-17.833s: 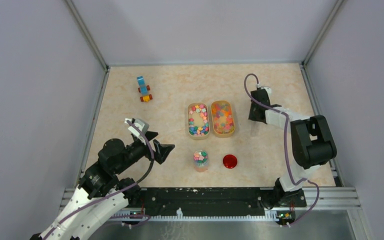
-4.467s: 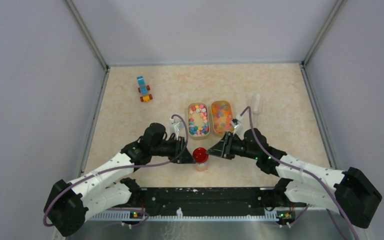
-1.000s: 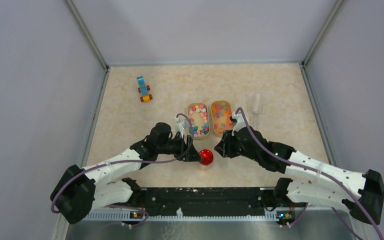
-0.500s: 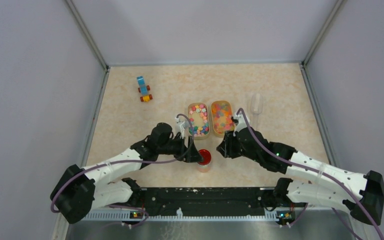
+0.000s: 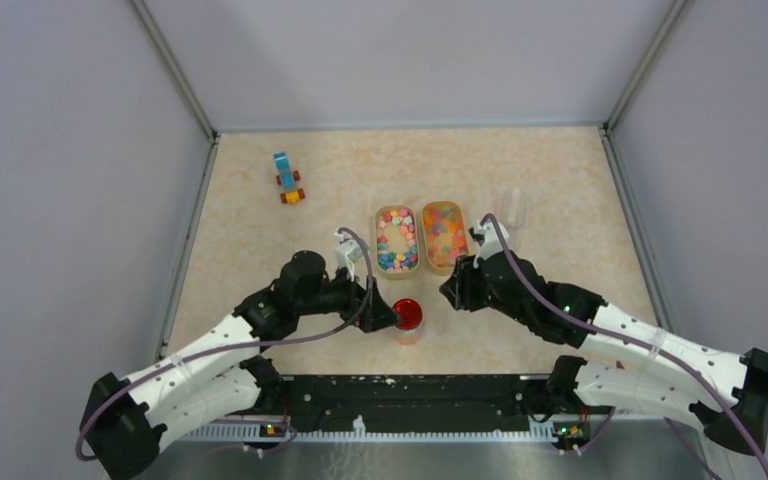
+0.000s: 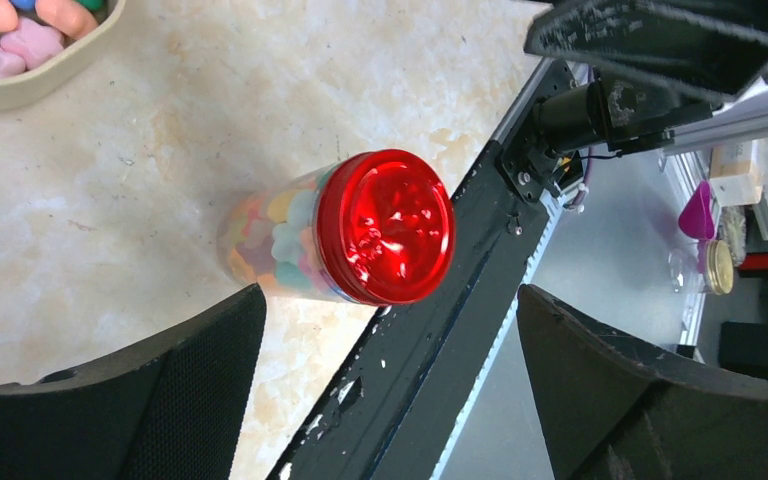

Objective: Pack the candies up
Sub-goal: Screw the bottle lid onto the packing bottle.

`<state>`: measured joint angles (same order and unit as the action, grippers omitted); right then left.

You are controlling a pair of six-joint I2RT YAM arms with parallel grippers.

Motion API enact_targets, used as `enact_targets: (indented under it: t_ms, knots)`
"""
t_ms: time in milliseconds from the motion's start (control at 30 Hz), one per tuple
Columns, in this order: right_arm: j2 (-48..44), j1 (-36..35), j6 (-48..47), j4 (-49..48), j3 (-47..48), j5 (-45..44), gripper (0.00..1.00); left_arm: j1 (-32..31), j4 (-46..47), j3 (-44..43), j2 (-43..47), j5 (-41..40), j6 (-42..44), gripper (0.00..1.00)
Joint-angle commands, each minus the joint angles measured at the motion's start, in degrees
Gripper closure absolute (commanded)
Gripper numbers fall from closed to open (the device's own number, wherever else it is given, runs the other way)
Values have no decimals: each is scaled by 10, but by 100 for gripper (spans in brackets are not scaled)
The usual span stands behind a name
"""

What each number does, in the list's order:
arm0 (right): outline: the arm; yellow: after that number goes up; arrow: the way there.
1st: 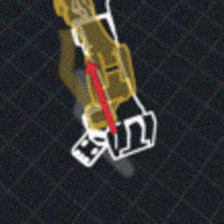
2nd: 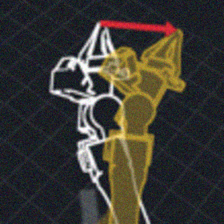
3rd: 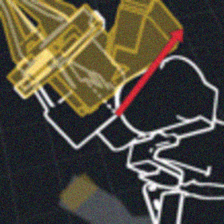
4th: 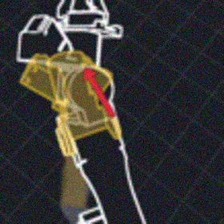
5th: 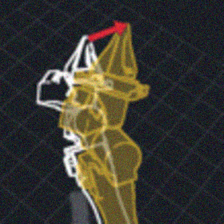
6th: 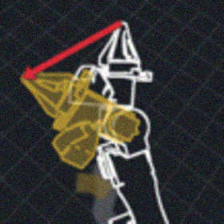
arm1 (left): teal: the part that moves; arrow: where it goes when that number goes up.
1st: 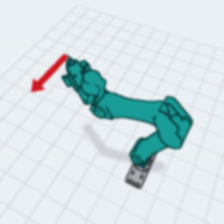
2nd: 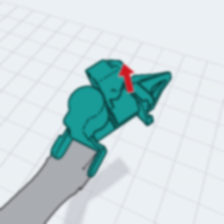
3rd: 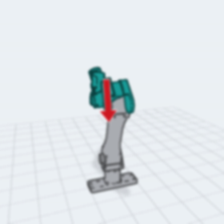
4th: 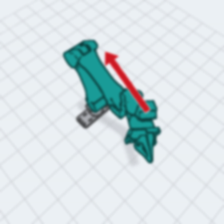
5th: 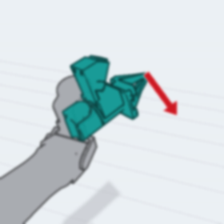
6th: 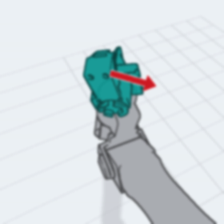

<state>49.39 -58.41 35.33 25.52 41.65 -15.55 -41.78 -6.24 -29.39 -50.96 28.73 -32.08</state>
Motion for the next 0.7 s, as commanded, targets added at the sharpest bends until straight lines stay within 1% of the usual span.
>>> enact_targets:
  t_ms: [0,67,200,267,333,467,567,667]
  knots:
    - [-18,-5,-38,11,38,-37,61,-24,-7,23,66,-48,24,1]
    - [-22,-5,-51,10,40,-43,61,-44,-8,37,95,-80,24,1]
    - [-28,-5,-72,7,44,-50,60,-108,-6,64,130,-182,24,1]
    - [-29,-5,-82,3,45,-52,59,-146,12,81,137,-226,10,1]
    - [-29,-5,-88,2,44,-56,59,-191,49,105,139,-273,1,1]
    - [-32,-4,-94,-2,41,-58,58,-285,117,148,114,-388,-2,1]
    - [-36,-4,-98,-5,33,-58,58,-337,175,167,80,-454,15,1]
    - [-37,-5,-100,-5,31,-60,57,-380,211,172,31,-541,37,1]
